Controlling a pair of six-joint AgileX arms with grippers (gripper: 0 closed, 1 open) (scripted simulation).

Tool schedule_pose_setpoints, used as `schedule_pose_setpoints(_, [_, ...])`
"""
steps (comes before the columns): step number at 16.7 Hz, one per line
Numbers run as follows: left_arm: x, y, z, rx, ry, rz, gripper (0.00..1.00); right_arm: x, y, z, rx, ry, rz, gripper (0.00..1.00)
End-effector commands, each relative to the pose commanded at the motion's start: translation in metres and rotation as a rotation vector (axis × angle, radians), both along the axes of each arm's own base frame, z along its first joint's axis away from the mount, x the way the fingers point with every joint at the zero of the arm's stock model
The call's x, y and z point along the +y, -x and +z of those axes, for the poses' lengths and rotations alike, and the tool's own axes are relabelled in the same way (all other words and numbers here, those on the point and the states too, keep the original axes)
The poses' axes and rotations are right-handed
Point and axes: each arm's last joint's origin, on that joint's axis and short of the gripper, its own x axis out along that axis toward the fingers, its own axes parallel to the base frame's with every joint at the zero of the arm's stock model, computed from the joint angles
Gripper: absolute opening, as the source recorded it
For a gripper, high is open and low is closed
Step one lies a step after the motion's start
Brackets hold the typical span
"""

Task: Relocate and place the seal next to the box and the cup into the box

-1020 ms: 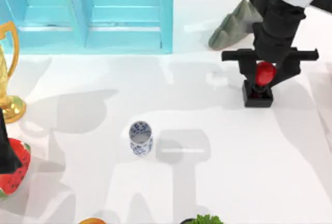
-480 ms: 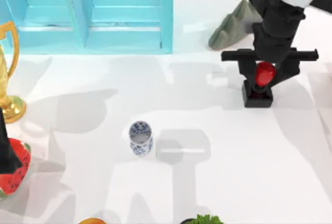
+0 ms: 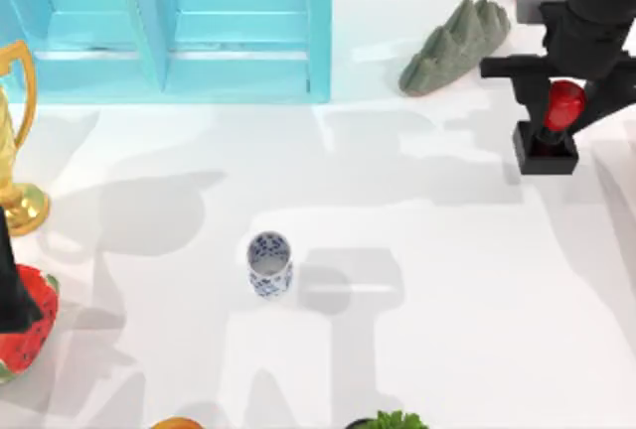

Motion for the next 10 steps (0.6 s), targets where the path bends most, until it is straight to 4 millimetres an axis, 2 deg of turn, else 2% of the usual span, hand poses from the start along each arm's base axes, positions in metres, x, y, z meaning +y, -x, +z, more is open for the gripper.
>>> schedule_pose_setpoints(4, [0.000,0.000,0.000,0.000,0.000,0.000,1.00,-0.047,0.006,0.045,0.003,-0.001,-0.004,0.00])
schedule_pose_setpoints(6, [0.000,0.000,0.000,0.000,0.000,0.000,1.00,-0.052,0.008,0.051,0.000,-0.001,-0.004,0.00])
schedule_pose_setpoints(10, [0.000,0.000,0.000,0.000,0.000,0.000,1.00,-0.050,0.007,0.048,0.003,0.001,-0.002,0.00])
